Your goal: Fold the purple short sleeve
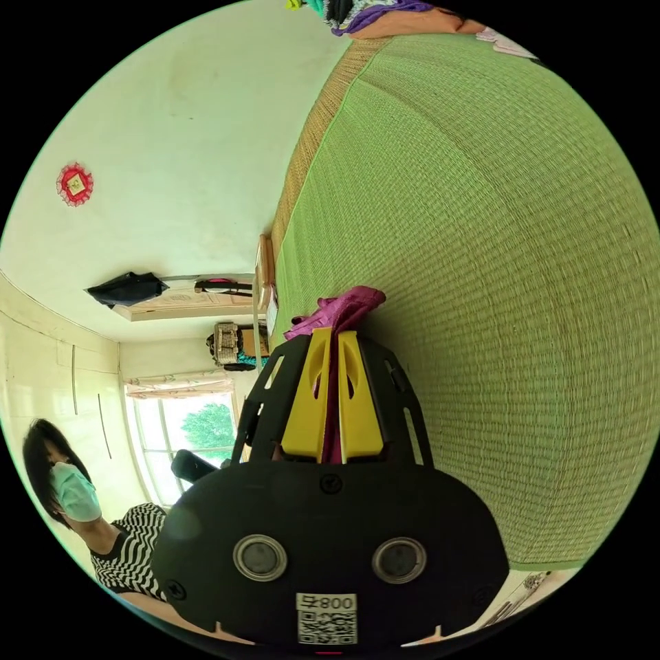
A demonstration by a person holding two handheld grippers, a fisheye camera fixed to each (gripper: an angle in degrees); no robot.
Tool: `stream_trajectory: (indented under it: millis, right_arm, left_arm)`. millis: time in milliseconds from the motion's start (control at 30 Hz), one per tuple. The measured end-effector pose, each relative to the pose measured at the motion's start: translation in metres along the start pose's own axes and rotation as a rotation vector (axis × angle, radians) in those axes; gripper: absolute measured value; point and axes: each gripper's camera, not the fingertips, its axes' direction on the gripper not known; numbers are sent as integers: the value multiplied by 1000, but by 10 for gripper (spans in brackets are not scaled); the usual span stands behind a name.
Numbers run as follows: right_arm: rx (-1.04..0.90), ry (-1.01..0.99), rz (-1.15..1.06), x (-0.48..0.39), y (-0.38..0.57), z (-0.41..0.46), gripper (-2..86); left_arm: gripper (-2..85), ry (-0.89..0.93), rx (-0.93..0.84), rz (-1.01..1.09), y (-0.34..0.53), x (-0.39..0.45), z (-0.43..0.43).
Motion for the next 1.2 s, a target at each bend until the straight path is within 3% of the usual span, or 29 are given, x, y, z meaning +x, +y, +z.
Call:
stream_trajectory:
  millis: [233, 533, 833, 1200]
  right_arm:
    - [0, 47, -122, -98, -6, 43, 10]
    - [-129, 120, -331, -246, -15, 184, 10]
    - [-268, 248, -376, -323, -16, 337, 10]
    - [-372, 365, -363, -378, -22, 475, 12]
  left_arm:
    - [10, 84, 194, -118, 95, -84, -39]
    - [10, 158, 471, -415, 276, -219, -73]
    - [9, 156, 561, -618, 426, -333, -52]
    - [10, 232, 590, -773, 547, -446, -2]
